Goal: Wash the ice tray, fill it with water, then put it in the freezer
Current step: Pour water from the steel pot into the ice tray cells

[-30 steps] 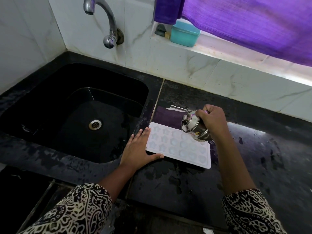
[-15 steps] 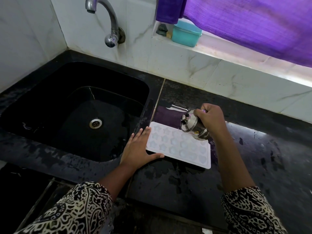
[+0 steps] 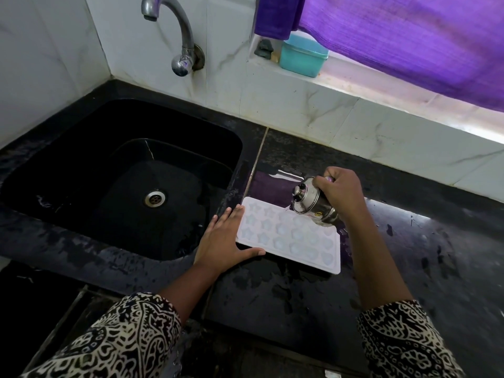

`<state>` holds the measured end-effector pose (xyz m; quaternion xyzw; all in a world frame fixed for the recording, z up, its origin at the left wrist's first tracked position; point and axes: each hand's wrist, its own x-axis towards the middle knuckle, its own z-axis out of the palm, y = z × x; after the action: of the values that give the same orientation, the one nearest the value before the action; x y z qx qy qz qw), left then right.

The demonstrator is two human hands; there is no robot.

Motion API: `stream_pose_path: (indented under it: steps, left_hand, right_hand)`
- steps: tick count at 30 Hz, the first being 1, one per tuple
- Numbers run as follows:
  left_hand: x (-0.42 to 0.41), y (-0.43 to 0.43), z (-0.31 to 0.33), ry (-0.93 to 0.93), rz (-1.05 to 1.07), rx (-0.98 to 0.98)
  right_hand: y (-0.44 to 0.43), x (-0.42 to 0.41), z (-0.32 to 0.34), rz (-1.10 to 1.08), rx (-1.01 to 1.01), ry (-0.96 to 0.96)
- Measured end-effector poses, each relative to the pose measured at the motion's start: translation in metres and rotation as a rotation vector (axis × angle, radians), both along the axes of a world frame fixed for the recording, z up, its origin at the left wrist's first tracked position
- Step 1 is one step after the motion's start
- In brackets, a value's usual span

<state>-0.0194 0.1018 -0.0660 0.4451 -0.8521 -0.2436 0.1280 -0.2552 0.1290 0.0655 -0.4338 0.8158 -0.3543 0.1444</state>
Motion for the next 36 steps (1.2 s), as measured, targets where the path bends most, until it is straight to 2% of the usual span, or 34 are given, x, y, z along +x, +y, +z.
stream_pose_path:
  steps: [18,22,29,33,36]
  left_hand:
    - [0.0,0.001,0.002,-0.017,0.002,0.011]
    - [0.0,0.001,0.002,-0.02,-0.002,0.013]
    - [0.0,0.001,0.002,0.001,0.001,0.006]
    - [0.001,0.001,0.002,0.007,0.004,0.001]
    - [0.0,0.001,0.003,-0.003,0.003,0.001]
  right_hand:
    - [0.007,-0.008,-0.004,-0.048,-0.037,-0.066]
    - [0.015,-0.01,-0.005,-0.084,-0.082,-0.171]
    - [0.034,-0.02,-0.012,-0.314,-0.23,-0.579]
    - [0.045,-0.026,-0.015,-0.364,-0.296,-0.641]
    - [0.049,-0.029,-0.016,-0.346,-0.278,-0.567]
